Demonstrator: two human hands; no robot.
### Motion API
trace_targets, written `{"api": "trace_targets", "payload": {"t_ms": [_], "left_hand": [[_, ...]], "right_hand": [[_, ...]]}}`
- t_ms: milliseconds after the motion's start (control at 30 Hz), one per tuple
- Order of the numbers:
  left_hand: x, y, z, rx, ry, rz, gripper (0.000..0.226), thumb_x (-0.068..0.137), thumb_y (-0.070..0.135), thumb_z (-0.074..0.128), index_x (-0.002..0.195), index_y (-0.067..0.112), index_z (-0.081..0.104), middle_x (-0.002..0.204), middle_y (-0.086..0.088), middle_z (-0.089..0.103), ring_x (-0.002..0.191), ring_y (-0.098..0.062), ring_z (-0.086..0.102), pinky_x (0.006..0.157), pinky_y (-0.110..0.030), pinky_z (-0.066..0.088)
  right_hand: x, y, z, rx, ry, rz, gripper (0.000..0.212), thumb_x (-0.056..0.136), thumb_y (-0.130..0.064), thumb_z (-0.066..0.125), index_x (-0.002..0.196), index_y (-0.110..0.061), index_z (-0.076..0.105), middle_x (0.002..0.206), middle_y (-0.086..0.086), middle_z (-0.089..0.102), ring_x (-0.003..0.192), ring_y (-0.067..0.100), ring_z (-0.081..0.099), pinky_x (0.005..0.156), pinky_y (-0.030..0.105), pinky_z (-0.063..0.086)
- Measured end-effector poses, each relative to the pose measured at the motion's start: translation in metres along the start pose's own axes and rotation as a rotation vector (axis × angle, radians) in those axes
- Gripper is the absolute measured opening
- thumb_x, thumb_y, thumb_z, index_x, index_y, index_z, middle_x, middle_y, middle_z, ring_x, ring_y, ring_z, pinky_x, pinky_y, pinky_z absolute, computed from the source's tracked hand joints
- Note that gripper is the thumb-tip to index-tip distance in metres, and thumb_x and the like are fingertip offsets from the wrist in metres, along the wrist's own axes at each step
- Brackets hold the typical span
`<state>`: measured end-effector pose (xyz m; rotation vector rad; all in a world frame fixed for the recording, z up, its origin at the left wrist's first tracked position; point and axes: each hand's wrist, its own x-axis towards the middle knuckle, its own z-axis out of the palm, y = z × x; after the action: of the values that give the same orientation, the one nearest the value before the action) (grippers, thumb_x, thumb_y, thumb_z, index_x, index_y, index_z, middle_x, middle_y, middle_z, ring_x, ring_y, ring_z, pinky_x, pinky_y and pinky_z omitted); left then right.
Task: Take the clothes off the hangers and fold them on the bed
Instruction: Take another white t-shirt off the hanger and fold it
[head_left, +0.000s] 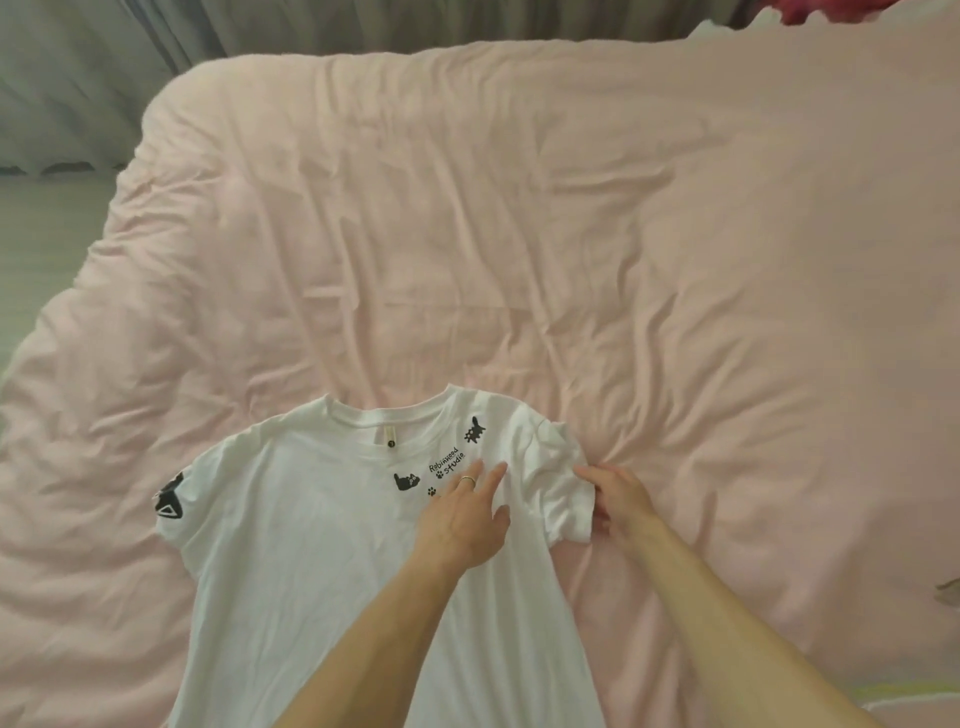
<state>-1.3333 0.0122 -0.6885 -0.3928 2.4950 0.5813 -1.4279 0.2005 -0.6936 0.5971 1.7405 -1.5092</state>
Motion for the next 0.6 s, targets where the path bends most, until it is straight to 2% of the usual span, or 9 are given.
{"api": "trace_targets", "payload": {"t_ms": [33,67,133,200,267,333,400,500,600], "left_hand": [[0.007,0.004,-0.002,-0.035,-0.013,-0.026,0.061,0.102,0.042,0.037,0.157,0.038,0.011,0.167,0.004,0.013,0.152,-0.018,0.015,0.115,-0.043,0.032],[0.012,0.007,-0.003,-0.065,-0.027,-0.051,0.061,0.102,0.042,0.037,0.157,0.037,0.011,0.166,0.004,0.014,0.151,-0.018,0.018,0.113,-0.043,0.035],[0.018,0.012,-0.005,-0.078,-0.036,-0.078,0.061,0.102,0.041,0.037,0.158,0.035,0.013,0.166,0.003,0.017,0.149,-0.019,0.024,0.112,-0.042,0.036],[0.022,0.015,-0.005,-0.068,-0.042,-0.105,0.06,0.103,0.04,0.036,0.158,0.032,0.014,0.165,0.004,0.018,0.147,-0.02,0.029,0.108,-0.041,0.038],[0.022,0.021,-0.005,-0.059,-0.026,-0.137,0.056,0.103,0.038,0.034,0.157,0.032,0.018,0.162,0.005,0.022,0.143,-0.02,0.035,0.102,-0.04,0.041],[0.023,0.024,-0.002,-0.049,0.015,-0.158,0.052,0.104,0.038,0.033,0.154,0.033,0.021,0.157,0.004,0.028,0.136,-0.022,0.043,0.096,-0.039,0.044],[0.029,0.032,0.002,-0.03,0.048,-0.19,0.048,0.104,0.04,0.032,0.151,0.034,0.024,0.153,0.003,0.032,0.128,-0.025,0.05,0.091,-0.039,0.045],[0.035,0.042,0.007,-0.009,0.093,-0.248,0.042,0.103,0.043,0.032,0.143,0.032,0.033,0.145,-0.004,0.04,0.12,-0.03,0.054,0.089,-0.04,0.046],[0.048,0.054,0.01,0.055,0.216,-0.285,0.041,0.101,0.046,0.035,0.139,0.032,0.04,0.142,-0.008,0.044,0.123,-0.031,0.048,0.094,-0.041,0.044]], "right_hand": [[0.007,-0.006,-0.002,0.025,-0.048,0.044,0.029,0.084,-0.024,0.072,0.102,-0.001,0.072,0.087,0.012,0.076,0.076,0.027,0.074,0.066,0.039,0.059],[0.01,-0.011,-0.002,0.047,-0.101,0.094,0.034,0.085,-0.028,0.073,0.108,-0.002,0.073,0.097,0.015,0.076,0.088,0.031,0.074,0.079,0.045,0.06],[0.018,-0.016,0.0,0.041,-0.174,0.142,0.039,0.086,-0.033,0.074,0.113,-0.005,0.072,0.108,0.017,0.074,0.102,0.036,0.071,0.096,0.053,0.054],[0.02,-0.019,0.005,-0.092,-0.099,0.073,0.036,0.094,-0.035,0.066,0.111,-0.004,0.071,0.105,0.012,0.075,0.102,0.034,0.071,0.096,0.046,0.054],[0.019,-0.018,0.004,-0.351,0.154,-0.12,0.037,0.103,-0.035,0.05,0.114,-0.003,0.065,0.105,0.01,0.07,0.107,0.035,0.065,0.09,0.034,0.047],[0.013,-0.024,-0.011,-0.39,0.42,-0.237,0.038,0.107,-0.034,0.038,0.115,-0.002,0.056,0.111,0.02,0.065,0.108,0.039,0.06,0.081,0.035,0.038],[0.02,-0.021,-0.04,-0.427,0.574,-0.221,0.036,0.107,-0.032,0.035,0.109,-0.002,0.055,0.11,0.024,0.065,0.102,0.042,0.06,0.077,0.039,0.039],[0.034,-0.007,-0.072,-0.48,0.594,-0.171,0.029,0.104,-0.024,0.038,0.104,-0.004,0.059,0.112,0.023,0.066,0.101,0.04,0.06,0.083,0.042,0.045],[0.039,-0.007,-0.081,-0.454,0.513,-0.122,0.04,0.102,-0.043,0.042,0.105,-0.008,0.06,0.113,0.018,0.067,0.105,0.038,0.061,0.083,0.038,0.042]]}}
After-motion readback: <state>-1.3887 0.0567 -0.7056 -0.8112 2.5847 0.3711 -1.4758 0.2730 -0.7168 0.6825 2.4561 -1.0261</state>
